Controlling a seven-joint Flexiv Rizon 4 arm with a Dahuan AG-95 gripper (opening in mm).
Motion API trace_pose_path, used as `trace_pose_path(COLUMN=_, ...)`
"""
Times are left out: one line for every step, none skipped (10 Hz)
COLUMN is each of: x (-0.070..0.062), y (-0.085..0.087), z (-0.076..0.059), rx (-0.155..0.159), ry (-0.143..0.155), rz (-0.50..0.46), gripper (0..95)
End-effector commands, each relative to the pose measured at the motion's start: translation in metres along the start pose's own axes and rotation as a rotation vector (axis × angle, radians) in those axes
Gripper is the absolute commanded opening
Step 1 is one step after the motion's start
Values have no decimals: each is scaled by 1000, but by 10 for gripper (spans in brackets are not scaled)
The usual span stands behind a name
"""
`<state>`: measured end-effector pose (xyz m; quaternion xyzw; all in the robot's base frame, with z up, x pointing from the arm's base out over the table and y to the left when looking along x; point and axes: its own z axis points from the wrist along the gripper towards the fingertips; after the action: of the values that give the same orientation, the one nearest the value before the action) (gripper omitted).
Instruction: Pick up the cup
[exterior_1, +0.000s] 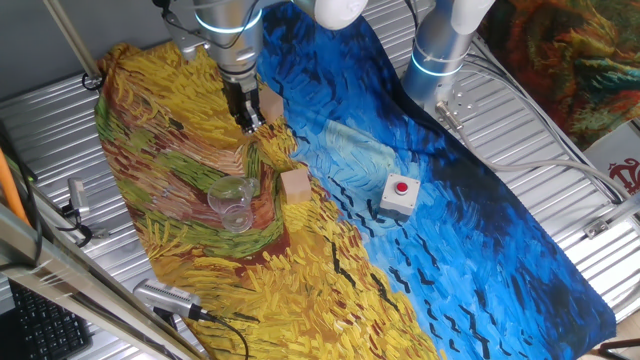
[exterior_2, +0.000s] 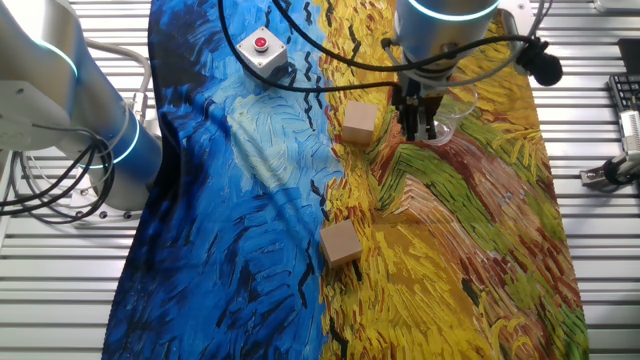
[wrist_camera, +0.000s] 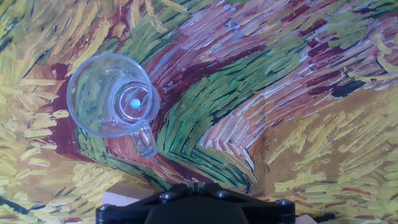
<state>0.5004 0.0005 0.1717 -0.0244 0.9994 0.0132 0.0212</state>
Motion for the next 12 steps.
trace_pose_path(x=-1, y=2, z=1, rx=-6, ry=10, rz=15, gripper=0)
trace_pose_path(x=-1, y=3, z=1, rx=-10, ry=10, rz=17, gripper=0)
trace_pose_path(x=-1, y=3, z=1, rx=-16, ry=8, rz=19, gripper=0)
trace_pose_path(x=-1, y=4, z=1, rx=-27, ry=4, rz=16, gripper=0)
trace_pose_path(x=-1, y=4, z=0, rx=-32, ry=1, rz=5, gripper=190)
trace_pose_path(x=-1, y=4, z=0, rx=-32, ry=1, rz=4, gripper=380)
trace_pose_path(x=-1, y=4, z=0, rx=-30, ry=1, rz=-1, gripper=570)
trace_pose_path(x=-1, y=4, z=0, rx=-32, ry=-2, rz=-4, gripper=760)
trace_pose_path(x=-1, y=4, z=0, rx=-32, ry=-4, rz=-6, gripper=760)
trace_pose_path(x=-1, y=4, z=0, rx=-34, ry=-7, rz=-1, gripper=950)
trace_pose_path(x=-1, y=5, z=1, rx=-37, ry=-7, rz=6, gripper=950)
trace_pose_path(x=-2, y=6, z=1, rx=-37, ry=-7, rz=15, gripper=950)
